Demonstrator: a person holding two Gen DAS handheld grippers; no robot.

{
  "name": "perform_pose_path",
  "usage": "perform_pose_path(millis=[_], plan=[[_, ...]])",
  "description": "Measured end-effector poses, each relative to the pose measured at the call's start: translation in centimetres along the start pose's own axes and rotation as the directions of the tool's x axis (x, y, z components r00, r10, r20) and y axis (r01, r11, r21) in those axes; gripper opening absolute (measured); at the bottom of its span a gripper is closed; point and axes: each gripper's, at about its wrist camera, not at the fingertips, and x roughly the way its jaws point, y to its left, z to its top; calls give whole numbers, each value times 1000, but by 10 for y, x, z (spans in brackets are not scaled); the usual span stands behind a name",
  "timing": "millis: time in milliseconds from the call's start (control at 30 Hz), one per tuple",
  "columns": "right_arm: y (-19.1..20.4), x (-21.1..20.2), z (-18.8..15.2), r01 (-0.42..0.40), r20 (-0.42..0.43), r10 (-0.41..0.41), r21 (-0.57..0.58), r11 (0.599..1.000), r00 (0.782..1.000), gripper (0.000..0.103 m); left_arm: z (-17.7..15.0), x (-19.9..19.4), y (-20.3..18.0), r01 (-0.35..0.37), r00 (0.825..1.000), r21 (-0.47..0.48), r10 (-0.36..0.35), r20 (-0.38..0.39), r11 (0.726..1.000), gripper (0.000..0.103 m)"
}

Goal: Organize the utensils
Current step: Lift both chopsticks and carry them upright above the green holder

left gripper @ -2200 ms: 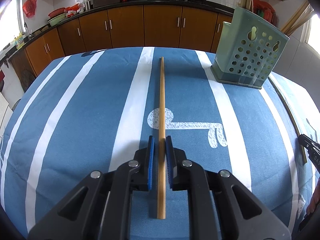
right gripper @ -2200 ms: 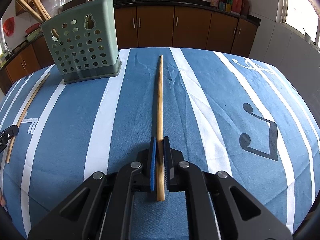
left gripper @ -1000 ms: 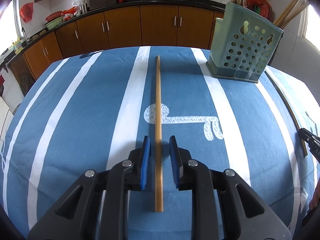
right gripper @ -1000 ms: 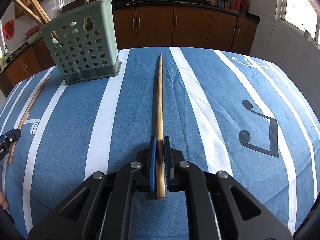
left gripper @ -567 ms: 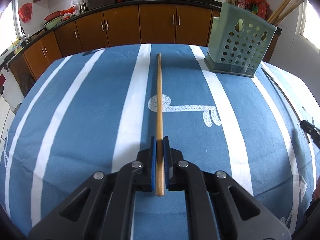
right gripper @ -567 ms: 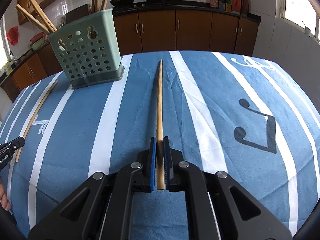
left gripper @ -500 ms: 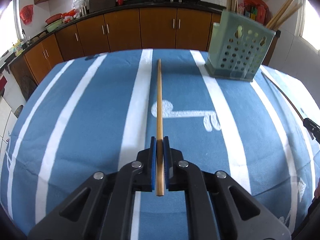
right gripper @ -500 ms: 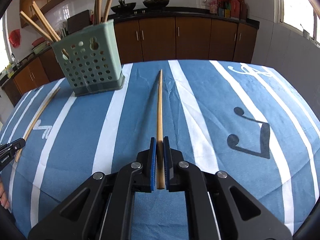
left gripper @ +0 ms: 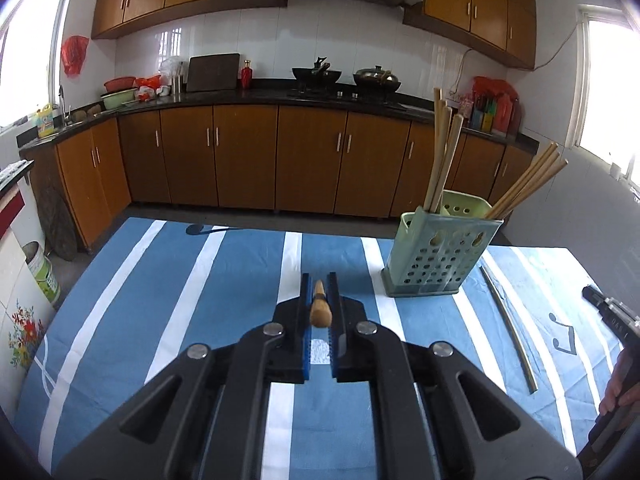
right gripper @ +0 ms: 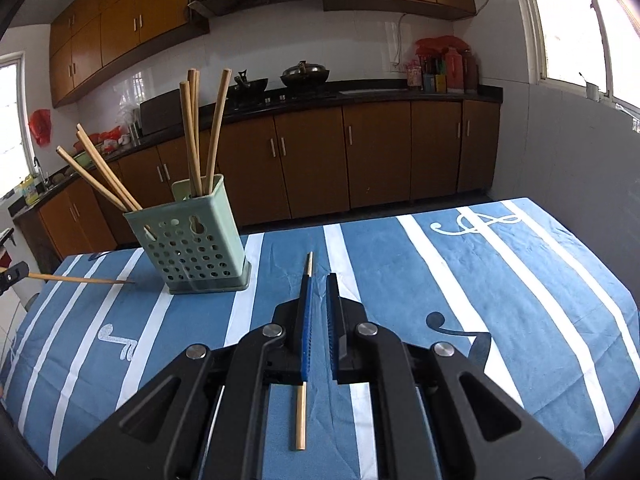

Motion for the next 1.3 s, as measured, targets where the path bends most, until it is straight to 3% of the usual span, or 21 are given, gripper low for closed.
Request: perform_pose_path(millis=[167, 267, 433, 567, 633, 933, 1133, 1300], plan=[[11, 32, -37, -43, -167, 41, -6, 999, 985, 11, -3, 2, -1, 1, 1000, 0, -1, -12, 1000, 8], [21, 46, -55, -52, -227, 46, -23, 998, 973, 30, -4, 2, 1, 1, 1000, -1, -1, -15, 1000, 8], [29, 58, -68, -20, -270, 3, -60, 998, 963, 29, -4, 3, 1, 1, 1000, 1, -1, -15, 1000, 8], [29, 56, -75, -11, -279, -15, -91, 996, 960, 9, -4, 3, 1, 2, 1000, 4, -2, -15, 1000, 8], [27, 52, -73, -22, -282, -5, -91, 996, 959, 8, -3, 3, 0, 3, 1000, 4, -3, -16, 1000, 8], [8, -2, -22, -21, -58, 19, -29, 999, 998, 8, 1, -2, -2, 6, 1000, 9, -6, 10, 1000, 8], [2, -27, 5, -29, 81, 28, 11, 1000, 996, 8, 4, -6, -3, 8, 1000, 9, -8, 24, 1000, 8], [4, -34, 15, -35, 121, 33, 16, 999, 992, 8, 7, -11, -4, 11, 999, 12, -12, 39, 1000, 8]])
